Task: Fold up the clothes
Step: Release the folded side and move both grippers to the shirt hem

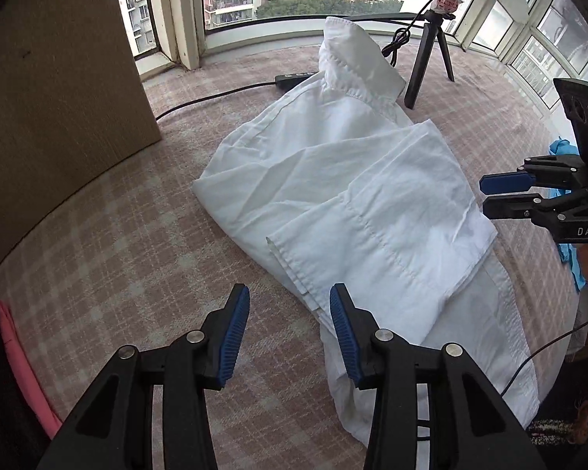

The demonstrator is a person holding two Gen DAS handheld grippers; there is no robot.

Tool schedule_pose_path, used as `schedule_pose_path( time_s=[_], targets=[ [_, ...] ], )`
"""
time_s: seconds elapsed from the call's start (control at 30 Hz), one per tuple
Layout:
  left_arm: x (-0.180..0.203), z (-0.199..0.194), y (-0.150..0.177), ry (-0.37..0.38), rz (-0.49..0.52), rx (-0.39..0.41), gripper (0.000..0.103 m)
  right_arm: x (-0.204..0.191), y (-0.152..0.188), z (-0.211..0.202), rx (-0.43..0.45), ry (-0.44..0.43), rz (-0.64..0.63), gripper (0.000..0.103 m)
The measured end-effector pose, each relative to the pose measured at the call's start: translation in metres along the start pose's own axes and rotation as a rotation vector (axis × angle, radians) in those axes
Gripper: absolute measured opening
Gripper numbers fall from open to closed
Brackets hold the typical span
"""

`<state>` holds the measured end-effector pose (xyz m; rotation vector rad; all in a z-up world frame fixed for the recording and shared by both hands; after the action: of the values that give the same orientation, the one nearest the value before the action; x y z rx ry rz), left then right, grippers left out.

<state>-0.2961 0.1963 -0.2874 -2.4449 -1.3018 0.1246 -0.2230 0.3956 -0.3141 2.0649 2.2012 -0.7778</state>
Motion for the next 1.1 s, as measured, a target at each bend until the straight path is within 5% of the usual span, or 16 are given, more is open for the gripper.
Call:
schedule_pose_path(
  time_s=[0.3,0.57,0.67,0.9,1.1],
  targets=[
    [0.020,-0.044,0.055,-0.064,-0.045,-0.006,0.041,-0.003,0.042,-0.034,0.030,-0.035,-0.018,0.036],
    [0.078,-0.040,0.124,-0.015,-0.111,-0.056,0.041,-0.005,0.100,-0.033,-0.004,-0.041,-0.016,0.036],
    [0.079,-0.021,0.126,-0.052,-0.113,-0.077,0.041,0.001,0.111,-0.023,0.002,-0.052,0.046,0.036],
    [0.075,-0.005,0.102,0.012,-0.118,-0.043,0.040,0.009,0.094,-0.008,0.040,-0.056,0.141,0.036],
    [0.057,0.011,0.082,-0.041,-0.145,-0.042,0.041,0.009,0.079,0.014,-0.012,0.054,0.102,0.028]
  ],
)
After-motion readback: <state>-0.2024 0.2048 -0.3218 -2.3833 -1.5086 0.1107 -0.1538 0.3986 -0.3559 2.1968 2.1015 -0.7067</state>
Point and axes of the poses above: each gripper's, at about its wrist camera, not at the fingertips, and z roughly the way its jaws point, x to its right, y to its underside, the point moved 10 cm from there along z, roughly the way its jaws point, and after that the axes turned 3 degrees about -y, right-handed, at the moved point
